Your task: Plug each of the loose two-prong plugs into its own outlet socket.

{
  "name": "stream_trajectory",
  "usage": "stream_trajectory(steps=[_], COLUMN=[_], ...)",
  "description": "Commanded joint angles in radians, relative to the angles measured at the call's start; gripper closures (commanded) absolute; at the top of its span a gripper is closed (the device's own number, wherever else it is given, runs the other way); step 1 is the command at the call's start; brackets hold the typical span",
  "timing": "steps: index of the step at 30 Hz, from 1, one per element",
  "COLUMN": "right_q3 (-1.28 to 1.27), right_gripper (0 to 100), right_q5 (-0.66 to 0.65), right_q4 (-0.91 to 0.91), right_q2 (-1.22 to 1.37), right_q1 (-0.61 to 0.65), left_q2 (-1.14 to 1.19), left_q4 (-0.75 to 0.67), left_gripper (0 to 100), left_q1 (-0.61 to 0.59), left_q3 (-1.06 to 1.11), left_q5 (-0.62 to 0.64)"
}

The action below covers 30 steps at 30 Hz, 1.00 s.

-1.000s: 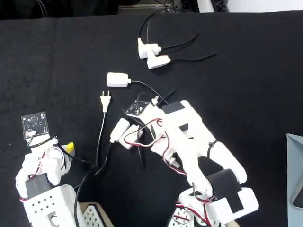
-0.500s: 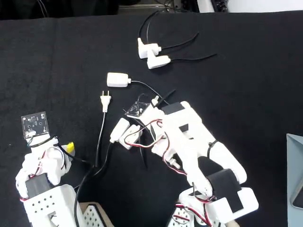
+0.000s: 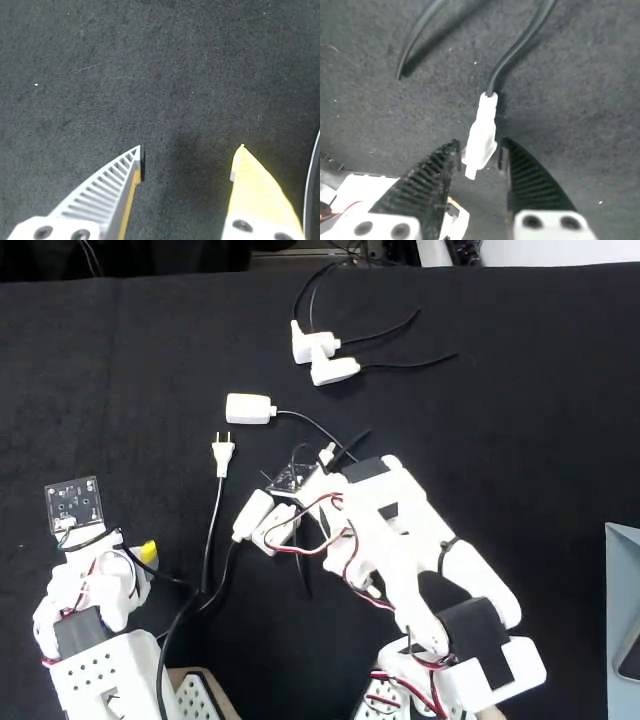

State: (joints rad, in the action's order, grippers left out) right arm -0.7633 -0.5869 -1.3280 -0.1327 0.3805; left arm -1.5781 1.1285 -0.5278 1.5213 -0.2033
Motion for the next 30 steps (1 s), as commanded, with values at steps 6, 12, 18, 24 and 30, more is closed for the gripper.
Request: stream_trajectory(steps=[6, 12, 18, 24, 30], right_q3=[-0.008, 0.028, 0.074, 0.117, 0.139], right_gripper=[88.1, 88.8, 98.5, 98.6, 98.6], right_q5=[0.009, 0.009, 0.008, 0.012, 0.06], right_q4=[0.06, 0.06, 0.051, -0.002, -0.063], right_q2=[0.047, 0.085, 0.085, 0.068, -0.114], right_q1=[-0.012, -0.034, -0.074, -0.084, -0.081], left_q2=[-0.006, -0.006, -0.006, -0.006, -0.006], left_q4=[-0.018, -0.018, -0.018, -0.018, -0.018], left_gripper=[71, 71, 71, 71, 71], left_q1=[-0.007, -0.007, -0.007, -0.007, -0.007], left_q3=[-0.005, -0.005, -0.005, -0.005, -0.01], left_q5=[-0.008, -0.008, -0.008, -0.008, -0.002])
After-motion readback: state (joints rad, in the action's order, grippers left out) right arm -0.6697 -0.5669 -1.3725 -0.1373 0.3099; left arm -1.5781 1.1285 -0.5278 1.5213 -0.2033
